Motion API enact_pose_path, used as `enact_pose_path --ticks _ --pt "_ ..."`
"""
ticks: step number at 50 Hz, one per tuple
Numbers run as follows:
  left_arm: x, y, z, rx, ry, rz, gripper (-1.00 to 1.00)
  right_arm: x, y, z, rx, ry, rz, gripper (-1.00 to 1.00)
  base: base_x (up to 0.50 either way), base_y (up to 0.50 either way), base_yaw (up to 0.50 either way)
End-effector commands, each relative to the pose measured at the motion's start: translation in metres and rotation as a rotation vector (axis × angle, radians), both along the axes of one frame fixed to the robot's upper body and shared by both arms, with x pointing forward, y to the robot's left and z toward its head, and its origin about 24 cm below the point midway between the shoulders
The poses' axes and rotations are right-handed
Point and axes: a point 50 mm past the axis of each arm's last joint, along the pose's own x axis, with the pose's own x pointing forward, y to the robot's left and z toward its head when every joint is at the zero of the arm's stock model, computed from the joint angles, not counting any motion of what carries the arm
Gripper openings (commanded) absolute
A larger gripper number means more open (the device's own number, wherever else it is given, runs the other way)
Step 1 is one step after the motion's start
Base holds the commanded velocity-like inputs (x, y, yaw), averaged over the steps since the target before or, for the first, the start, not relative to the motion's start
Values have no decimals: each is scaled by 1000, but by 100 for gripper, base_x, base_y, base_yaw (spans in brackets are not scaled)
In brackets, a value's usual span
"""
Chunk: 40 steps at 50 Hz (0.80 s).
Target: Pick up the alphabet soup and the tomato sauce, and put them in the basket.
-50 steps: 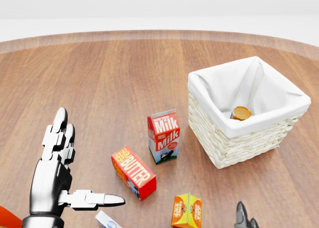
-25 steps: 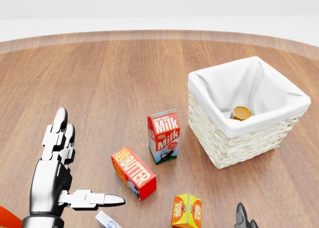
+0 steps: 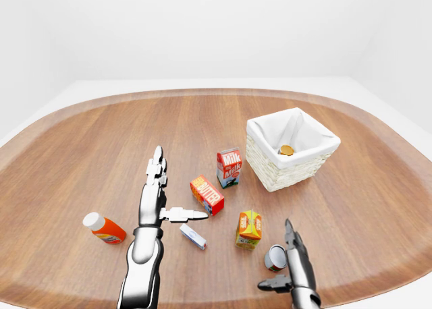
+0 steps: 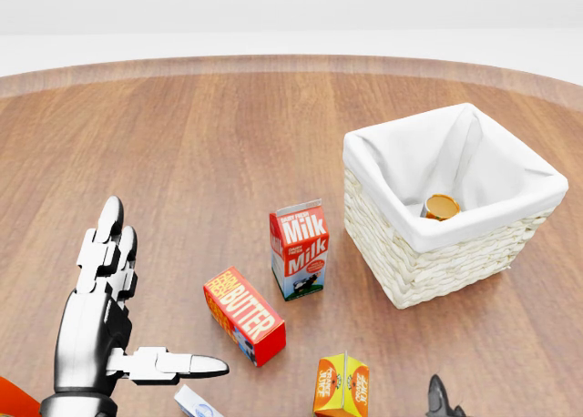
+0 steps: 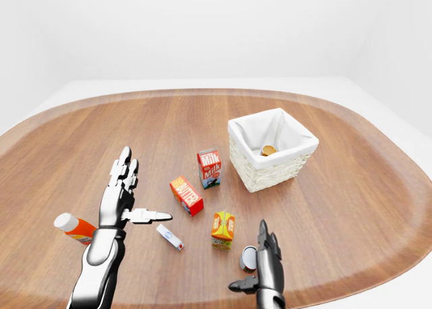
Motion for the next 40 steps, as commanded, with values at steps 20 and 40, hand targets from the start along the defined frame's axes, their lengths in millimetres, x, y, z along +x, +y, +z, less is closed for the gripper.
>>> enact_pose_path --ticks 20,40 --pt "0 0 1 -3 -3 3 100 -5 3 1 40 13 1 -100 0 0 0" --pt "0 0 1 -3 -4 4 100 -1 -8 55 91 -179 -11 -100 0 0 0"
